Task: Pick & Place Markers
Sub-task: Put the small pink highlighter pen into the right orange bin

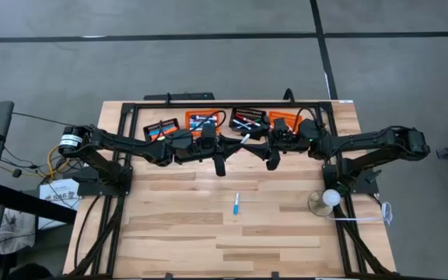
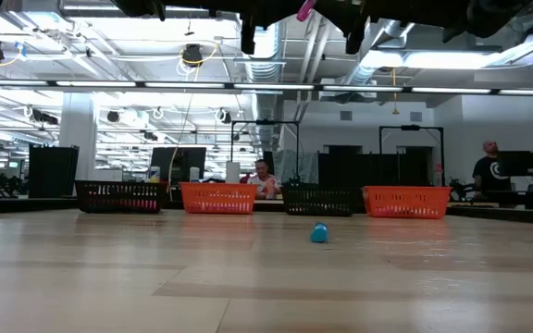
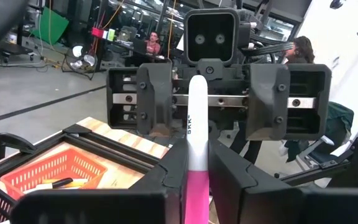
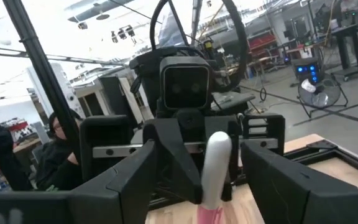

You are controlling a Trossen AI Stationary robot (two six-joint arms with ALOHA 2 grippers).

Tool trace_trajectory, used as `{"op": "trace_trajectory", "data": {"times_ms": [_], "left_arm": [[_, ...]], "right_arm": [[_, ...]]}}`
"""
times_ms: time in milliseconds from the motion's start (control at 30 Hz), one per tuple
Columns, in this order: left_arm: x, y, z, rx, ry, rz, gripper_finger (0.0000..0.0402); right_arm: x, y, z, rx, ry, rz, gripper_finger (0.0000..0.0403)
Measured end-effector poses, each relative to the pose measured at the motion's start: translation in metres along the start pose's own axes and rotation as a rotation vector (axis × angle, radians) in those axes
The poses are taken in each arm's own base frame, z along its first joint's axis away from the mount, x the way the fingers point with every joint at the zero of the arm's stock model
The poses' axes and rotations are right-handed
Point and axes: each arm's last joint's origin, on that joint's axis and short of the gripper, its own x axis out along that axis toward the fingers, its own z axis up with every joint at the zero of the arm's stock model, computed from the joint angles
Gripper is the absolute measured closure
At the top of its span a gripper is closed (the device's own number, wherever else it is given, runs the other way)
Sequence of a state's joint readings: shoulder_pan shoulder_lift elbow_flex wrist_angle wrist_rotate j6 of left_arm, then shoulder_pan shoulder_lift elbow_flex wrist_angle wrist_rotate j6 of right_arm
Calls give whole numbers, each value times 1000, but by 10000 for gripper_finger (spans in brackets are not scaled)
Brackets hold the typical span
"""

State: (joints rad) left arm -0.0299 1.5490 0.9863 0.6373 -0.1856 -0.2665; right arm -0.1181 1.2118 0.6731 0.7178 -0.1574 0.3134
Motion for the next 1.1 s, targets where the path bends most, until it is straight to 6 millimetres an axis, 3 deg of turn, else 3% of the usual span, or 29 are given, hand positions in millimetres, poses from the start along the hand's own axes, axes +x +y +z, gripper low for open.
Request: {"op": "trace_trajectory", "data": {"times_ms": [200,600,833,1100], "left_arm": [[0,0,1,-1,-7,-2,358],[0,-1,1,-2,-9,-6,355],[0,-2,1,-2,2,-51,352],[0,-2,1,-2,8,-64,305]], "right_arm": [[0,0,0,1,2,-4,218],[0,-1,-1,0,5,-7,378],[0,-1,0,-4,-1,-24,375],[0,-1,0,-6,-1,-28,376]]}}
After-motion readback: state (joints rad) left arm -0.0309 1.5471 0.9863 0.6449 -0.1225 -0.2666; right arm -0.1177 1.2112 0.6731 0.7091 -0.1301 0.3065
